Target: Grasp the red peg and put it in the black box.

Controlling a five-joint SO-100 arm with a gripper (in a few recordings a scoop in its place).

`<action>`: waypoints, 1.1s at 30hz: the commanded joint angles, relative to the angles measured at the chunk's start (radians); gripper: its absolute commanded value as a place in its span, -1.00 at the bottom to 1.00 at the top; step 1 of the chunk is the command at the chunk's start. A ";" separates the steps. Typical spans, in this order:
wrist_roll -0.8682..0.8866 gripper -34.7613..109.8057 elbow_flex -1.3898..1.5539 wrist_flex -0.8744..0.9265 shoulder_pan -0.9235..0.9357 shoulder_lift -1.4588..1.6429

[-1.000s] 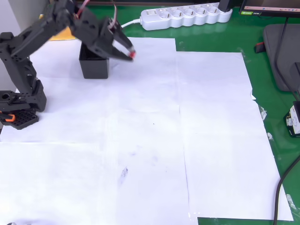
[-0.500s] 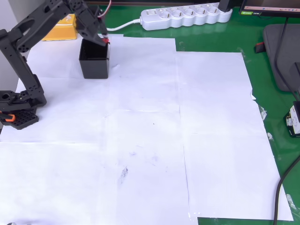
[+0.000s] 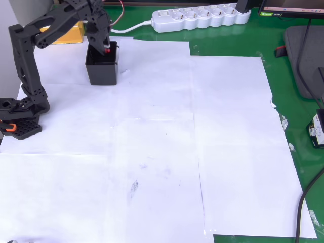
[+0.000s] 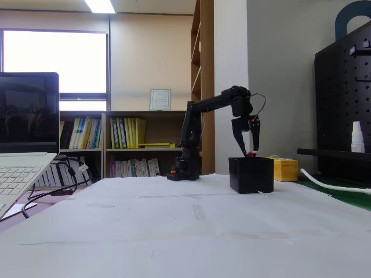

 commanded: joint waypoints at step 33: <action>-0.028 -0.52 0.132 0.141 0.017 0.002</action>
